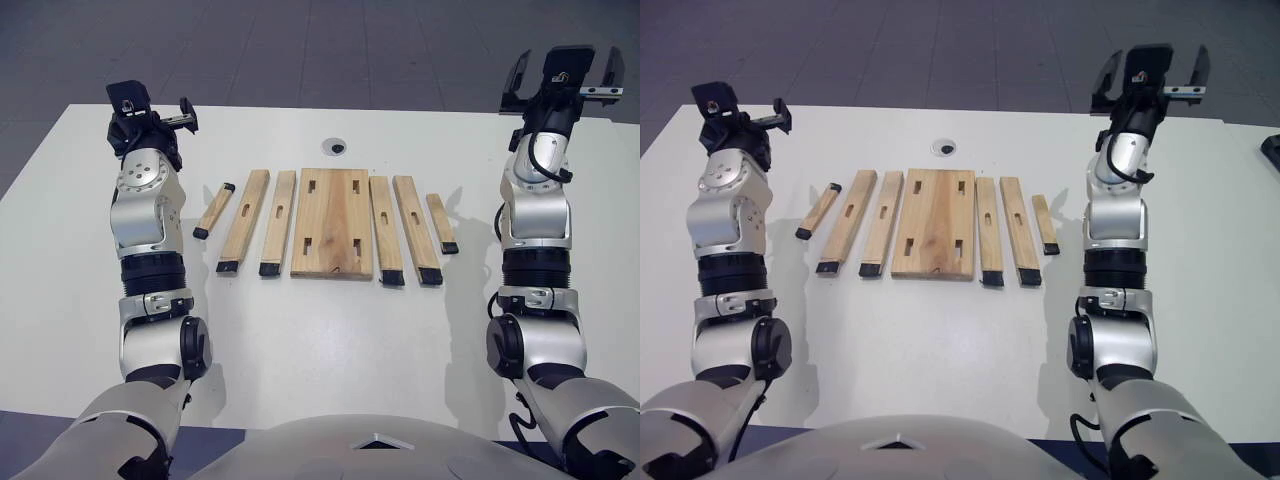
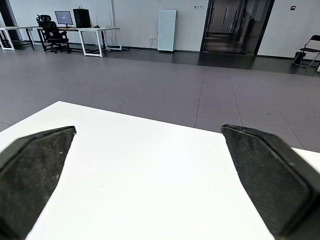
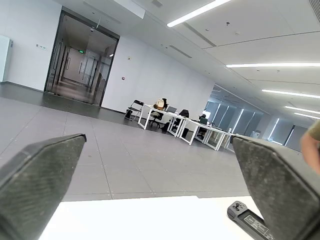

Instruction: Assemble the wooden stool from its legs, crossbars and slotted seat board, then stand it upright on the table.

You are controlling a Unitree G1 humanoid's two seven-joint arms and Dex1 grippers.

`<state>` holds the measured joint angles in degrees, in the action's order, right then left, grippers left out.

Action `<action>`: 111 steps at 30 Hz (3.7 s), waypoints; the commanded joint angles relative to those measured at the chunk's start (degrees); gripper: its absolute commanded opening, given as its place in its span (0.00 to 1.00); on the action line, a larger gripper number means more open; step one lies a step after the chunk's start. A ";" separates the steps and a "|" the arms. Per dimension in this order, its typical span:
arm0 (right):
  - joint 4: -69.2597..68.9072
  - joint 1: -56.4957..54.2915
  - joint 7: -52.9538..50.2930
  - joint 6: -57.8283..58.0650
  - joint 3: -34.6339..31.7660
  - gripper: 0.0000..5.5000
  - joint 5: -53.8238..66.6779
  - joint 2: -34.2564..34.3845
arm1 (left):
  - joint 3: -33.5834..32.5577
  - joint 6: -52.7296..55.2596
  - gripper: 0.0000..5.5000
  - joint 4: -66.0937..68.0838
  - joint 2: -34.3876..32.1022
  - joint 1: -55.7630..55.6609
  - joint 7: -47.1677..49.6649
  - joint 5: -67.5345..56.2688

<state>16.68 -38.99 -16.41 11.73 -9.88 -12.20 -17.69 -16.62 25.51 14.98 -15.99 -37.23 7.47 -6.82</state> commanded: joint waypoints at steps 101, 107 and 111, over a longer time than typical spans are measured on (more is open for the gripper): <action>-32.22 6.48 29.52 13.41 9.02 0.24 24.21 7.38 | -7.87 28.87 0.98 -34.67 1.62 1.63 -3.33 -51.56; -32.34 10.60 30.66 7.94 17.64 0.24 17.49 7.08 | 2.70 37.26 0.98 -35.02 4.43 5.07 -2.87 -53.77; -33.25 13.02 32.08 5.43 20.45 0.24 15.17 6.57 | 5.25 35.89 0.98 -33.46 6.54 3.12 -2.64 -52.60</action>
<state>-15.38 -27.34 14.92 18.46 9.47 3.85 -10.72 -12.52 61.94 -19.26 -10.36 -32.35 4.53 -60.10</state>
